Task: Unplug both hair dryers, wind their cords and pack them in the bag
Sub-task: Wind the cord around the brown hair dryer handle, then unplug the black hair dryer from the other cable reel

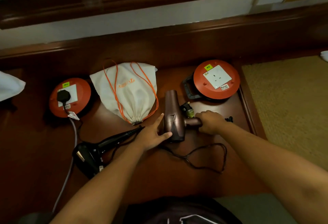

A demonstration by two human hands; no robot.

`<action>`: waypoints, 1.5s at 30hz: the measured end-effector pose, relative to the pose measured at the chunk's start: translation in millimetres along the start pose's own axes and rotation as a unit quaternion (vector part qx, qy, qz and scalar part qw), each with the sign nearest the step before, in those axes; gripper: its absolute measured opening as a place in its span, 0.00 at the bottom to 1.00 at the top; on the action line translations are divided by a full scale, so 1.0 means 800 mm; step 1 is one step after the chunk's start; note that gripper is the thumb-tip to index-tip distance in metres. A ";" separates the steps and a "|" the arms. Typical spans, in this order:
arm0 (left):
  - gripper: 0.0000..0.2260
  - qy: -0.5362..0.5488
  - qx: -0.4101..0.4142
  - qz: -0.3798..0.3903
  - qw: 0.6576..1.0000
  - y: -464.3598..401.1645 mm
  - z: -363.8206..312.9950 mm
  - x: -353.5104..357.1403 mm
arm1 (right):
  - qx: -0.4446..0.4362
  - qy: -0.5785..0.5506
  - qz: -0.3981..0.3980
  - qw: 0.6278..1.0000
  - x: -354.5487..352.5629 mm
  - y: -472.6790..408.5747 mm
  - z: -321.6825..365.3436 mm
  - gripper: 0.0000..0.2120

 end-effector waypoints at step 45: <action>0.13 0.074 0.044 -0.229 0.970 0.204 0.068 -0.086 | 0.048 -0.208 -0.165 0.963 0.015 0.175 0.215 0.22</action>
Point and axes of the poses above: each hand's wrist, its own y-axis away from the middle knuckle, its own x-axis out of the palm, z = x × y, the point moved 3 cm from there along -y, towards the middle knuckle, and after that the axes turned 15 degrees about x, right-handed, at the moved point
